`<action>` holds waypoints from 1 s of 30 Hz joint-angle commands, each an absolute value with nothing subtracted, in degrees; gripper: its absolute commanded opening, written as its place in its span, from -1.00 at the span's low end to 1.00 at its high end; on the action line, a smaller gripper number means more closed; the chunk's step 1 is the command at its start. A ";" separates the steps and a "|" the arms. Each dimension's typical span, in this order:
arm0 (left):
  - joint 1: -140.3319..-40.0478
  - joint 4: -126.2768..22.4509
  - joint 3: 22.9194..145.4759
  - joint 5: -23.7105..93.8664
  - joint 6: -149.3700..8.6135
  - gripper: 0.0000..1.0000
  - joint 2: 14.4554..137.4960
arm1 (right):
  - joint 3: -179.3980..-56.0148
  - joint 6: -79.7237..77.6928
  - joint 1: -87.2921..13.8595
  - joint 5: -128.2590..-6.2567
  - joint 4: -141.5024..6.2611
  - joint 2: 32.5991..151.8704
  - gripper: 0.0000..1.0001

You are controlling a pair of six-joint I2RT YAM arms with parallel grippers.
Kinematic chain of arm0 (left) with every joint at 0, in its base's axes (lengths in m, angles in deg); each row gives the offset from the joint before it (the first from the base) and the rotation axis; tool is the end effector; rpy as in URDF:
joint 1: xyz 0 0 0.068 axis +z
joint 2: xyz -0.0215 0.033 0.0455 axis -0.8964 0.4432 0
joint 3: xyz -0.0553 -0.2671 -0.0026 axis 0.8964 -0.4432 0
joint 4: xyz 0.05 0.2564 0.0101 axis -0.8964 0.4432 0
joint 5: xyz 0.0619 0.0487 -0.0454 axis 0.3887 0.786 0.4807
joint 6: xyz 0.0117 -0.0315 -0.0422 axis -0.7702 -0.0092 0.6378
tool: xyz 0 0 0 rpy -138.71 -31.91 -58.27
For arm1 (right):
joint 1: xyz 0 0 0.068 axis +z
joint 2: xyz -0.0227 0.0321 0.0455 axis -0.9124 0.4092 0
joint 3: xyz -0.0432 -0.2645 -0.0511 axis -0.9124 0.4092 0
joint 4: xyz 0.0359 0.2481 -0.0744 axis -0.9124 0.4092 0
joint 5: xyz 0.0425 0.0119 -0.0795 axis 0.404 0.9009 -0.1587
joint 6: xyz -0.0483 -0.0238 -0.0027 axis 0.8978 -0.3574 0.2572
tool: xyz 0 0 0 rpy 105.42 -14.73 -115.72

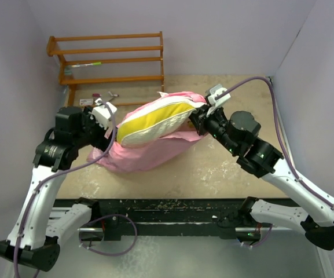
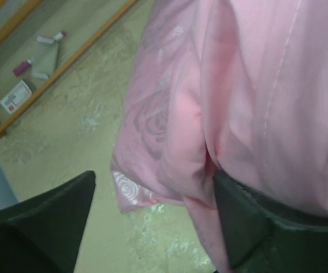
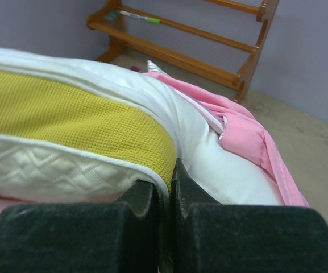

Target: Remove the pillowcase from the pillow

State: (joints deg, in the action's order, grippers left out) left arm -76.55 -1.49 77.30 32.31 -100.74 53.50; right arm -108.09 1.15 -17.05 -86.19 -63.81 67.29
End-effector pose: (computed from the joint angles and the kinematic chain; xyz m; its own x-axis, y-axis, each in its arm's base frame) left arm 0.1697 -0.0457 0.3711 -0.4232 0.4208 -0.8024 0.5341 0.8312 0.1542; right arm 0.1452 0.1551 0.4443 0.0133 0.1359 -0.9906 -0.6126 0.7842 0.0994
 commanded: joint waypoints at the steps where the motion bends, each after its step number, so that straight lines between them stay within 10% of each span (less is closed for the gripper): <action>1: -76.70 -0.57 88.59 21.16 -104.24 0.97 48.88 | -111.34 -3.44 -19.91 -91.79 -69.92 67.14 -1.00; 11: -76.70 18.91 126.17 -4.45 -109.60 0.99 62.17 | -111.91 -2.71 -22.19 -97.46 -70.35 66.71 -1.00; 23: -76.78 11.93 122.57 -6.55 -108.09 0.99 66.37 | -129.56 25.94 -22.08 -115.89 -75.50 68.63 -1.00; 30: -76.86 6.77 118.32 -5.60 -108.95 0.99 65.57 | -124.24 21.30 -17.88 -96.86 -67.92 72.66 -1.00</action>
State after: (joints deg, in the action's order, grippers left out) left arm -76.58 12.67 117.94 -4.76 -107.37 67.00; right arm -126.65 22.40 -21.86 -108.31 -63.35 70.48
